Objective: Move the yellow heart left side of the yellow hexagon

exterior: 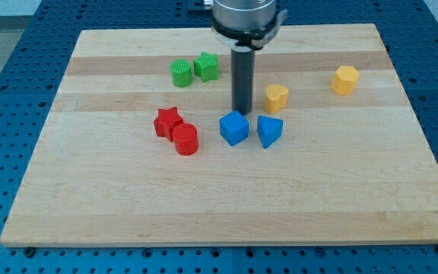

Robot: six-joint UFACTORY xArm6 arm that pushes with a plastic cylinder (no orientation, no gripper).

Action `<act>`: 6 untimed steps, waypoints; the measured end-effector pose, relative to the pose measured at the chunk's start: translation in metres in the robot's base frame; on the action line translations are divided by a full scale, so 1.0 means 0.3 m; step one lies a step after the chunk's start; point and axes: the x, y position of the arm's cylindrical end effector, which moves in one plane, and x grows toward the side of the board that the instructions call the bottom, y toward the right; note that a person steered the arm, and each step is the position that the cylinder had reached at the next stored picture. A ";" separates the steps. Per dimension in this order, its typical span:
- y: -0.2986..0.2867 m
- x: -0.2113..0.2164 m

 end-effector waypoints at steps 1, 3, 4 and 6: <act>0.122 -0.072; 0.260 -0.141; 0.181 -0.059; 0.269 0.093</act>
